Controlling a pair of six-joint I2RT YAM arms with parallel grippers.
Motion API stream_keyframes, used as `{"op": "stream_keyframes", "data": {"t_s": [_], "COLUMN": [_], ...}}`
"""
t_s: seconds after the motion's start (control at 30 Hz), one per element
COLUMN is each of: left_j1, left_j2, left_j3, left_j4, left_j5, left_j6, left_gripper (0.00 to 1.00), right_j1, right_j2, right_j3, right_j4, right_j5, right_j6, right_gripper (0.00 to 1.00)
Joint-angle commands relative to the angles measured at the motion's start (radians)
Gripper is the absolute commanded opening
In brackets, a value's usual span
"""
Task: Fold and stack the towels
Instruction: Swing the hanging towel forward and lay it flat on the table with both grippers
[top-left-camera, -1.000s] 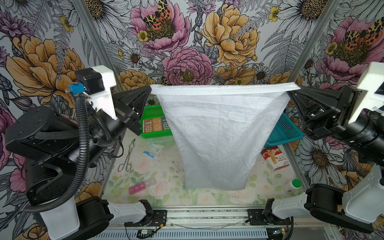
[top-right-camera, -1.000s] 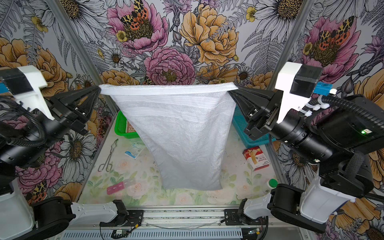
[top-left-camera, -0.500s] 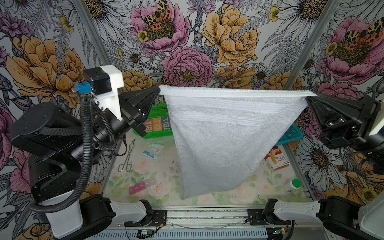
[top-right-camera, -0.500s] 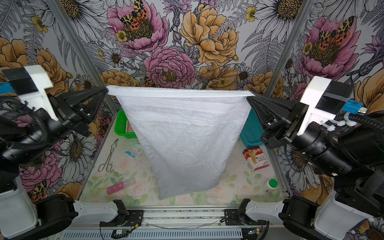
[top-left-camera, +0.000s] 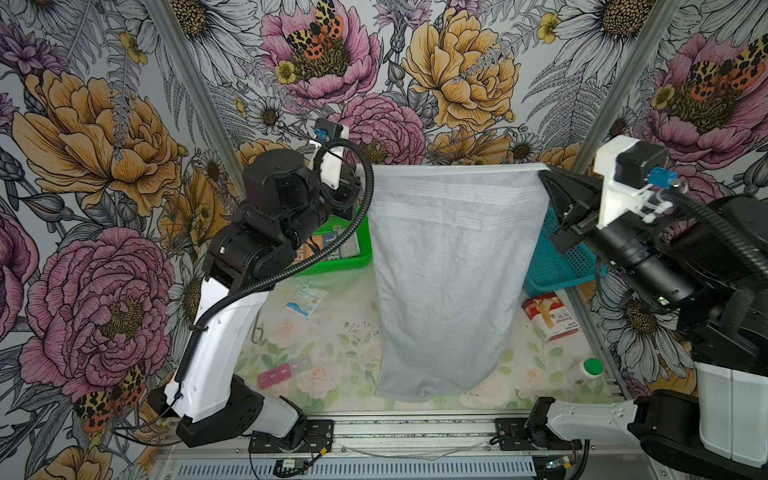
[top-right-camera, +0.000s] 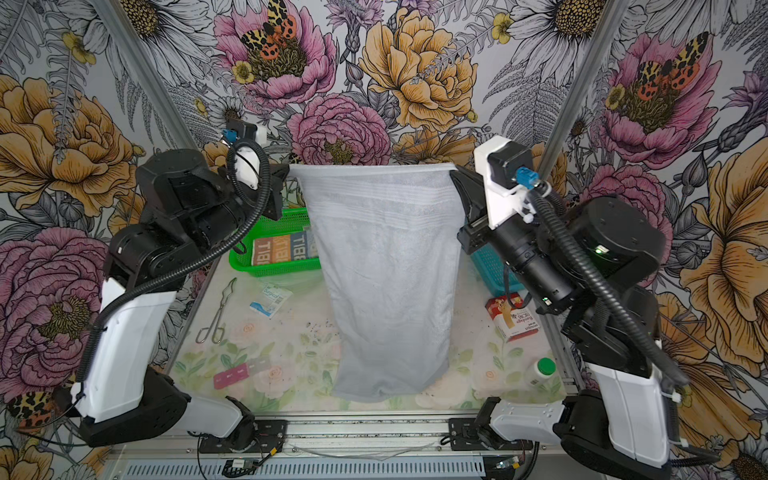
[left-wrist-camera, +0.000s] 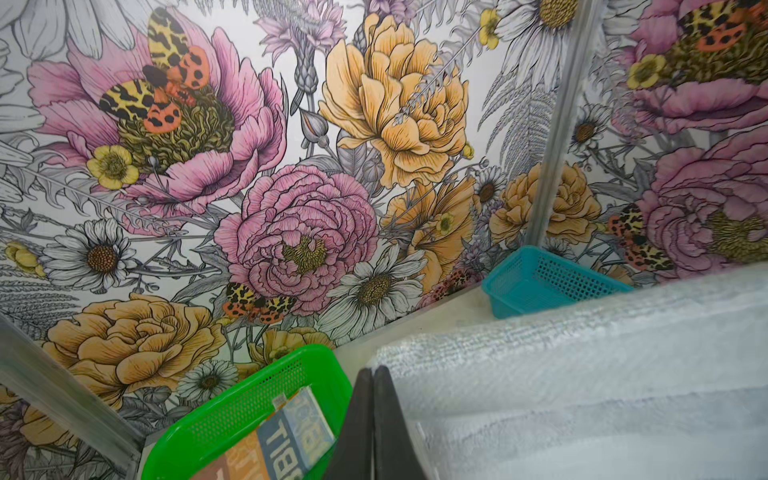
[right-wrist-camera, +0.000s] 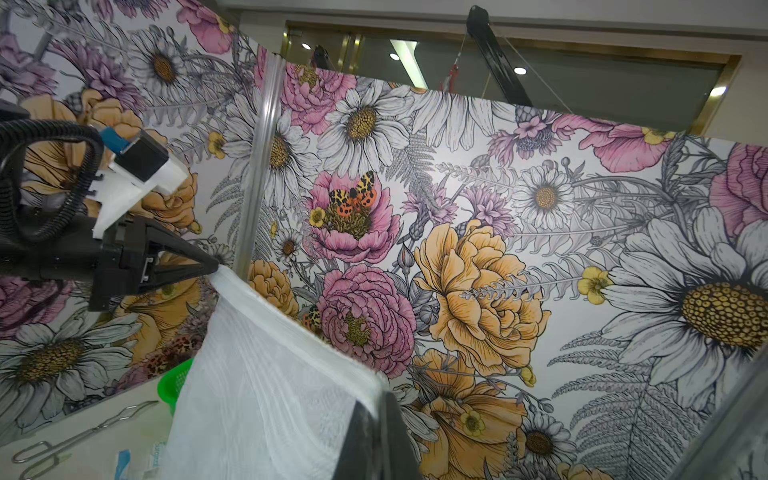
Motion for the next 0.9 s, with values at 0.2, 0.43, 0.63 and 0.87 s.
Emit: {"op": "stream_keyframes", "data": {"t_s": [0.2, 0.43, 0.63, 0.87], "left_j1": [0.132, 0.185, 0.203, 0.197], "left_j2": [0.112, 0.393, 0.684, 1.038], "left_j3": [-0.156, -0.039, 0.139, 0.509], "left_j4": [0.19, 0.231, 0.201, 0.089], "left_j5": [0.097, 0.122, 0.119, 0.049], "left_j6": [-0.083, -0.09, -0.107, -0.144], "left_gripper": [0.0, 0.0, 0.0, 0.0], "right_j1": [-0.491, -0.702, -0.754, -0.776], "right_j2": [0.058, 0.24, 0.485, 0.717], "right_j3": [-0.381, -0.506, -0.514, -0.481], "right_j4": [0.393, 0.602, 0.669, 0.737], "right_j5": [-0.325, -0.514, -0.563, -0.622], "right_j6": [0.265, 0.409, 0.428, 0.474], "right_gripper": [0.0, 0.0, 0.0, 0.0]}}
